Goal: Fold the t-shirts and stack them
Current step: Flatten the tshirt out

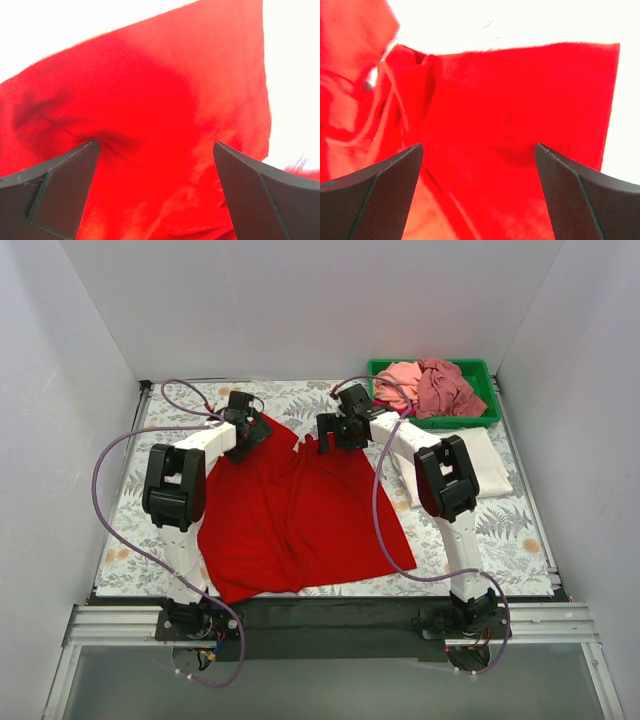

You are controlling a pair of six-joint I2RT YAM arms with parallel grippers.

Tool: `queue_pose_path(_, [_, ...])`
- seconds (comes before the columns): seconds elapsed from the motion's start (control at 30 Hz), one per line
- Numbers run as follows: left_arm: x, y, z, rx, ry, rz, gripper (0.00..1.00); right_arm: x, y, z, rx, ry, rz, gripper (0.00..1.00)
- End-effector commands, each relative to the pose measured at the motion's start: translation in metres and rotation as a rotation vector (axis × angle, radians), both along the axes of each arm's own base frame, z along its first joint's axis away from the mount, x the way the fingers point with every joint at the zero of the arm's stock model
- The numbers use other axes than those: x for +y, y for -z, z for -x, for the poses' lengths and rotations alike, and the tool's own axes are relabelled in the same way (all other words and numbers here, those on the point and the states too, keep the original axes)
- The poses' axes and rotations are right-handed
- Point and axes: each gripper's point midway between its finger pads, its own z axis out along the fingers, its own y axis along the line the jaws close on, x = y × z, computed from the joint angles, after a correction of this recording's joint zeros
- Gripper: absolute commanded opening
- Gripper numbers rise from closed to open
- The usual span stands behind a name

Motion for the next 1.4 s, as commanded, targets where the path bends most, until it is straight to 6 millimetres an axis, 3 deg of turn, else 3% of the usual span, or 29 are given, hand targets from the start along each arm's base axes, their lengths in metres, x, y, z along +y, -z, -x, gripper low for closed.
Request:
queue_pose_path(0.0, [0.051,0.052,0.006,0.142,-0.080,-0.031,0.98,-0.001,0.005,-0.019,-0.018,-0.016,-0.015,0.98])
queue_pose_path(0.27, [0.086,0.077,-0.035,0.154,-0.108,-0.028,0.98,-0.021,0.032,-0.064,-0.008,0.038,-0.040,0.98])
queue_pose_path(0.3, [0.087,0.072,-0.045,0.144,-0.107,-0.023,0.98,-0.023,0.035,-0.074,-0.014,0.043,-0.052,0.98])
queue_pose_path(0.33, [0.091,0.086,-0.043,0.180,-0.112,-0.025,0.98,-0.021,0.025,-0.086,-0.047,0.043,-0.069,0.98])
queue_pose_path(0.37, [0.092,0.079,-0.056,0.156,-0.113,-0.022,0.98,-0.025,0.036,-0.091,-0.039,0.048,-0.068,0.98])
queue_pose_path(0.4, [0.098,0.089,-0.055,0.181,-0.121,-0.025,0.98,-0.024,0.025,-0.104,-0.077,0.050,-0.082,0.98])
queue_pose_path(0.43, [0.103,0.084,-0.064,0.162,-0.132,-0.032,0.98,-0.026,0.035,-0.108,-0.072,0.055,-0.078,0.98])
queue_pose_path(0.5, [0.109,0.085,-0.070,0.156,-0.148,-0.038,0.98,-0.025,0.031,-0.123,-0.117,0.048,-0.093,0.98])
queue_pose_path(0.53, [0.134,0.086,-0.069,0.160,-0.206,-0.026,0.98,-0.022,0.026,-0.128,-0.148,0.042,-0.103,0.98])
queue_pose_path(0.63, [0.154,0.083,-0.071,0.151,-0.245,0.008,0.98,-0.020,0.019,-0.140,-0.211,0.036,-0.119,0.98])
queue_pose_path(0.73, [0.159,0.060,-0.085,0.109,-0.224,0.007,0.98,-0.016,-0.003,-0.149,-0.278,0.020,-0.132,0.98])
queue_pose_path(0.77, [0.157,0.038,-0.094,0.069,-0.207,0.022,0.98,-0.013,-0.019,-0.149,-0.298,0.005,-0.153,0.98])
queue_pose_path(0.8, [0.154,-0.001,-0.100,0.014,-0.196,0.037,0.98,-0.011,-0.038,-0.147,-0.323,-0.011,-0.159,0.98])
queue_pose_path(0.83, [0.152,-0.015,-0.100,-0.005,-0.196,0.047,0.98,-0.008,-0.065,-0.144,-0.364,-0.021,-0.170,0.98])
queue_pose_path(0.87, [0.151,-0.026,-0.096,-0.016,-0.193,0.052,0.98,-0.008,-0.077,-0.141,-0.380,-0.027,-0.169,0.98])
queue_pose_path(0.9, [0.148,-0.041,-0.092,-0.034,-0.196,0.064,0.98,-0.007,-0.089,-0.137,-0.395,-0.035,-0.170,0.98])
queue_pose_path(0.93, [0.147,-0.081,-0.089,-0.106,-0.195,0.069,0.98,-0.006,-0.090,-0.128,-0.389,-0.048,-0.155,0.98])
queue_pose_path(0.97, [0.143,-0.076,-0.069,-0.075,-0.193,0.079,0.98,-0.002,-0.121,-0.117,-0.431,-0.063,-0.161,0.98])
queue_pose_path(1.0, [0.140,-0.117,-0.060,-0.149,-0.192,0.080,0.98,-0.001,-0.131,-0.109,-0.438,-0.069,-0.157,0.98])
queue_pose_path(1.03, [0.139,-0.093,-0.047,-0.090,-0.206,0.082,0.98,0.000,-0.136,-0.099,-0.437,-0.077,-0.150,0.98])
queue_pose_path(1.07, [0.137,-0.113,-0.021,-0.115,-0.217,0.078,0.98,0.003,-0.148,-0.078,-0.437,-0.091,-0.141,0.98])
queue_pose_path(1.13, [0.129,-0.124,0.009,-0.130,-0.232,0.096,0.98,0.003,-0.149,-0.051,-0.417,-0.103,-0.126,0.98])
queue_pose_path(1.17, [0.125,-0.126,0.041,-0.124,-0.243,0.101,0.98,0.001,-0.144,-0.021,-0.383,-0.103,-0.106,0.98])
queue_pose_path(1.2, [0.120,-0.130,0.058,-0.131,-0.247,0.111,0.98,-0.001,-0.141,-0.005,-0.363,-0.092,-0.101,0.98])
queue_pose_path(1.23, [0.116,-0.129,0.075,-0.126,-0.279,0.137,0.98,-0.002,-0.164,0.018,-0.392,-0.091,-0.117,0.98])
queue_pose_path(1.27, [0.113,-0.124,0.093,-0.117,-0.294,0.153,0.98,-0.006,-0.156,0.034,-0.374,-0.080,-0.110,0.98])
queue_pose_path(1.3, [0.106,-0.123,0.122,-0.125,-0.285,0.176,0.98,-0.016,-0.118,0.064,-0.284,-0.059,-0.084,0.98])
queue_pose_path(1.33, [0.097,-0.115,0.139,-0.106,-0.278,0.193,0.98,-0.017,-0.113,0.078,-0.293,-0.061,-0.105,0.98])
queue_pose_path(1.37, [0.093,-0.112,0.154,-0.099,-0.269,0.206,0.98,-0.014,-0.128,0.102,-0.317,-0.075,-0.150,0.98])
